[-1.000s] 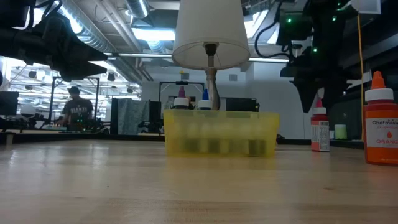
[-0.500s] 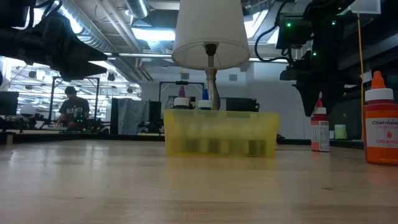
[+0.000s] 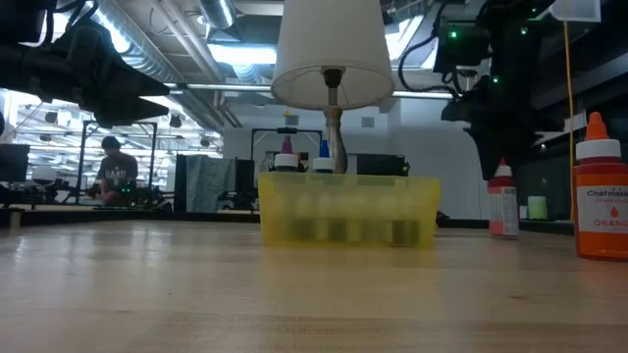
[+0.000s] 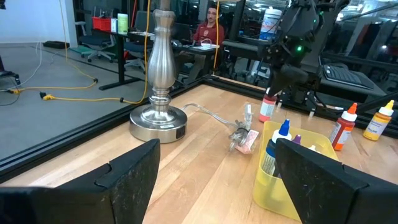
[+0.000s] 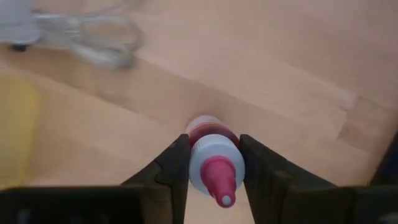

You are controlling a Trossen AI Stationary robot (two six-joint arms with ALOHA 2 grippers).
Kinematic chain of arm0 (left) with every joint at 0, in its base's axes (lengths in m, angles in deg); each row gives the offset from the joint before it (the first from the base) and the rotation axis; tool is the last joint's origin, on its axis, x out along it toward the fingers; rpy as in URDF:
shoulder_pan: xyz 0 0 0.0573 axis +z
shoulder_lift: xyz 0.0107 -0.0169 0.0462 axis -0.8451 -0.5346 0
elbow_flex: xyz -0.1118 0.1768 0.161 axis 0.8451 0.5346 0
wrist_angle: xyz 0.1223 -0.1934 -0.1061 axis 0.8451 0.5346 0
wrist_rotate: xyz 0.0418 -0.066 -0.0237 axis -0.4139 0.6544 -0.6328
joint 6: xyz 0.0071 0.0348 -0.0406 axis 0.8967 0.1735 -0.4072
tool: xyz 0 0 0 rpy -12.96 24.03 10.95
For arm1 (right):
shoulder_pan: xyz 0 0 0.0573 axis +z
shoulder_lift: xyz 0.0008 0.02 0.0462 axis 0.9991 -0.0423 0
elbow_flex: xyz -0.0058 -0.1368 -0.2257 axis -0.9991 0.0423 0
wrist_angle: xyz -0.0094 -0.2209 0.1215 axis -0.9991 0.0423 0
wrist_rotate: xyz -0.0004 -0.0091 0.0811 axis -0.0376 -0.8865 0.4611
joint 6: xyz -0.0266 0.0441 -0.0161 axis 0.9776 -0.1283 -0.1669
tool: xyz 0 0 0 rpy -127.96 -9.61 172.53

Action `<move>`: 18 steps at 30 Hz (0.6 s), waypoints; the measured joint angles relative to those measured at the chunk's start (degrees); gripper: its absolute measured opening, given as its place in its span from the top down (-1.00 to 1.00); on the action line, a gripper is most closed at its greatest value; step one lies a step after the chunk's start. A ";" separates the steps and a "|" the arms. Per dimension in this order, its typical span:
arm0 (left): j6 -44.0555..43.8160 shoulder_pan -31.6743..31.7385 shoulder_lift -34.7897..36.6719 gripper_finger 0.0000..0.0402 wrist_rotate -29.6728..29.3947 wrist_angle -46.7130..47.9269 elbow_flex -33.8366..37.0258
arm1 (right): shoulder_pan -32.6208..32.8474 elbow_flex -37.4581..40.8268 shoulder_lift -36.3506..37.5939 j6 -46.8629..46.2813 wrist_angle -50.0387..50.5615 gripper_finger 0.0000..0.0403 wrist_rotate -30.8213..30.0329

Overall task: Pick & Place food coloring
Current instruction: Put the large pink food coloring bottle into the yellow bin

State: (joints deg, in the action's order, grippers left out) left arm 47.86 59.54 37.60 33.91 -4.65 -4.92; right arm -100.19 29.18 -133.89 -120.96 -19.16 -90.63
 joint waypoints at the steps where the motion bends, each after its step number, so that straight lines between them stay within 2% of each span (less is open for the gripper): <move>1: -0.01 0.00 0.00 -0.55 0.00 0.00 0.00 | 0.02 -0.44 0.00 0.87 -0.08 0.40 0.53; 8: -0.01 -0.01 0.00 -0.55 0.00 0.00 0.00 | 0.04 -4.92 0.00 7.54 0.38 0.34 4.82; 11: -0.01 0.00 0.00 -0.55 0.00 0.00 0.00 | 0.06 -8.05 0.00 10.77 1.68 0.39 5.93; 18: 0.00 -0.01 0.00 -0.56 0.00 0.00 0.00 | 0.18 -16.54 -0.59 18.21 4.26 0.36 10.20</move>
State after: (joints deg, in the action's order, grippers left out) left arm 47.86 59.53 37.60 33.91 -4.65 -4.92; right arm -100.01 12.64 -134.48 -102.75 -14.90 -80.43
